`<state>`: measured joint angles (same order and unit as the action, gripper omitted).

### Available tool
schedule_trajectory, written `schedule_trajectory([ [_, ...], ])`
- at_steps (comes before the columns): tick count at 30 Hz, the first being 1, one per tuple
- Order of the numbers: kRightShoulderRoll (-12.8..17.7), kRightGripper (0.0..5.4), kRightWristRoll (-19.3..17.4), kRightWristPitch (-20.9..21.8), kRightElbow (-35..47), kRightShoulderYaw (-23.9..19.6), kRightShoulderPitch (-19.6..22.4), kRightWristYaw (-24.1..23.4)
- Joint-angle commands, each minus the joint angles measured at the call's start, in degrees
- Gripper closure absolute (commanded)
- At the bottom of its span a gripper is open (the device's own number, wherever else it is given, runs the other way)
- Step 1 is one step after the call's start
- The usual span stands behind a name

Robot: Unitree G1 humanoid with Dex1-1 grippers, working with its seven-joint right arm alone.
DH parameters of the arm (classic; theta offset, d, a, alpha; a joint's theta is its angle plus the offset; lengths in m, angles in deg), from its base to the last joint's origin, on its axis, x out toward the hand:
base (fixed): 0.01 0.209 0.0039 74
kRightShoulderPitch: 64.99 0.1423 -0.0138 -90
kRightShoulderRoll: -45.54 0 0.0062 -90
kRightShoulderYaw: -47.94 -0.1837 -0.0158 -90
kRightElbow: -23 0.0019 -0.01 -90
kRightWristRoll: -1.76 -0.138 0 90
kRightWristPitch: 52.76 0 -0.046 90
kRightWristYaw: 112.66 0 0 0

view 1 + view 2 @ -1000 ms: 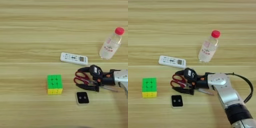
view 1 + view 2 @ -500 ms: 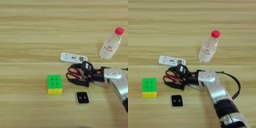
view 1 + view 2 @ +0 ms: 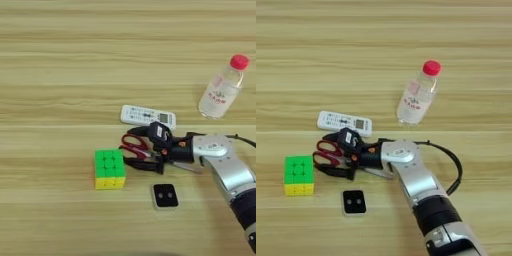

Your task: Move the objects on the table

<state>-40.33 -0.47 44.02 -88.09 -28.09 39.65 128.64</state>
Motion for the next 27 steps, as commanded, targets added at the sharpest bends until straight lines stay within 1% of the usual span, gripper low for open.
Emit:
schedule_trajectory([
  [1,-0.47,1.60,-0.12,0.48,1.83,-0.65,4.77,-2.30],
  [10,-1.41,1.60,0.49,0.92,0.94,-0.16,5.28,-2.58],
  [12,-1.42,1.22,0.68,0.94,0.93,-0.22,5.25,-2.76],
  [18,-1.07,0.63,0.17,0.92,1.42,-0.87,5.48,-2.78],
  [23,-0.65,0.05,-2.01,0.24,5.00,-2.69,5.73,-2.28],
  [27,-0.09,0.02,-4.18,-0.92,8.13,-4.72,6.37,-2.38],
])
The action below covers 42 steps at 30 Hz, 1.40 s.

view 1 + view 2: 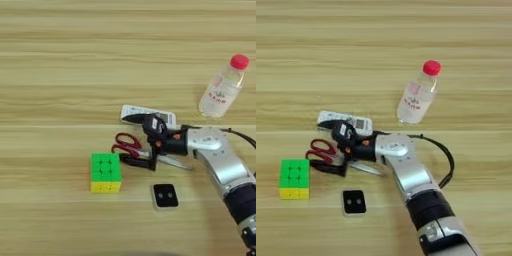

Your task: Move the objects on the table

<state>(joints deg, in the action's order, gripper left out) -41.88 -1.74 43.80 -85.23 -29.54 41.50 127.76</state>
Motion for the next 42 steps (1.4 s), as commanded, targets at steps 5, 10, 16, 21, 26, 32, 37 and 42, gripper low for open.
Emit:
schedule_trajectory([
  [5,2.22,0.02,-4.26,-1.49,7.15,-5.28,5.38,-1.93],
  [10,1.45,0.02,-3.13,-2.36,3.81,-8.22,8.16,-7.56],
  [16,2.08,0.02,-4.13,-5.70,5.05,-10.44,7.57,-10.94],
  [21,3.79,0.02,-2.39,-7.22,8.24,-10.27,5.85,-12.78],
  [26,6.40,0.02,-2.20,-19.72,12.09,-9.18,5.84,-12.17],
  [32,7.67,0.02,-1.45,-27.18,11.47,-8.29,7.79,-12.29],
  [37,7.07,0.02,-2.00,-26.93,9.91,-8.36,8.12,-12.04],
  [42,6.78,0.02,-1.64,-29.25,8.50,-7.47,8.52,-12.29],
])
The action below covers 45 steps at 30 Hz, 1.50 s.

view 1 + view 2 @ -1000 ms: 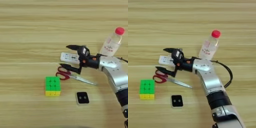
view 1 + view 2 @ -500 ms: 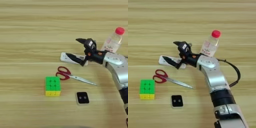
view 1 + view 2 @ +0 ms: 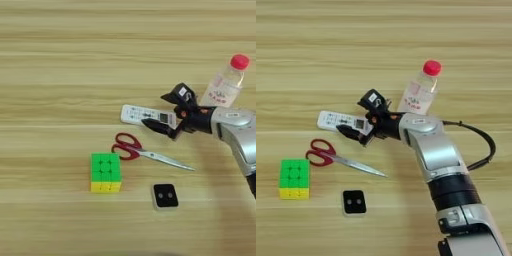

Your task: Move the objects on the table

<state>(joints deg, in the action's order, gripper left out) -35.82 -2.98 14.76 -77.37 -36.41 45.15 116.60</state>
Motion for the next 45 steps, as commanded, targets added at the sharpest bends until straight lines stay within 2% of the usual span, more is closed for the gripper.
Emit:
schedule_trajectory([
  [1,0.63,0.02,-0.17,-0.23,0.37,-0.32,4.88,-1.18],
  [12,-0.21,0.02,2.30,2.15,-3.46,1.57,4.82,-2.32],
  [16,-0.60,0.58,3.10,3.44,-4.70,1.86,4.90,-3.07],
  [26,-0.89,1.86,3.19,3.66,-3.82,1.90,4.50,-2.42],
  [28,-0.91,2.36,3.11,3.54,-3.37,1.98,4.35,-2.20],
  [29,-0.96,2.44,3.02,3.41,-3.01,2.10,4.21,-1.95],
  [41,-1.98,2.51,1.77,5.12,1.27,1.03,3.45,-1.86],
  [45,-0.70,2.51,0.37,6.18,4.55,-0.62,2.67,-0.52],
])
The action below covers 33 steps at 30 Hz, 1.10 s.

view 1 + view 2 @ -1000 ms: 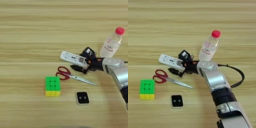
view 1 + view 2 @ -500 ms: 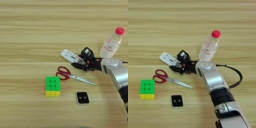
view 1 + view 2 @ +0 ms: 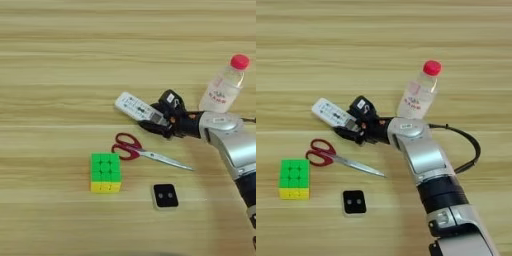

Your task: Move the objects on the table

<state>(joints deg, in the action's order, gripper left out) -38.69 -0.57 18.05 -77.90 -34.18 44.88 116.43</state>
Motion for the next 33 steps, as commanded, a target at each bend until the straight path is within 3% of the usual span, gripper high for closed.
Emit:
schedule_trajectory([
  [1,2.75,2.51,-2.42,2.99,5.93,-3.31,2.66,0.16],
  [13,12.74,2.51,-8.20,6.39,13.85,-9.32,-6.22,10.65],
  [20,18.01,2.51,-9.20,9.10,8.60,-11.66,-8.54,16.31],
  [25,19.02,2.51,-8.13,11.42,3.79,-11.69,-7.92,16.73],
  [33,18.17,2.51,-5.14,14.54,0.62,-8.78,-8.10,15.98],
])
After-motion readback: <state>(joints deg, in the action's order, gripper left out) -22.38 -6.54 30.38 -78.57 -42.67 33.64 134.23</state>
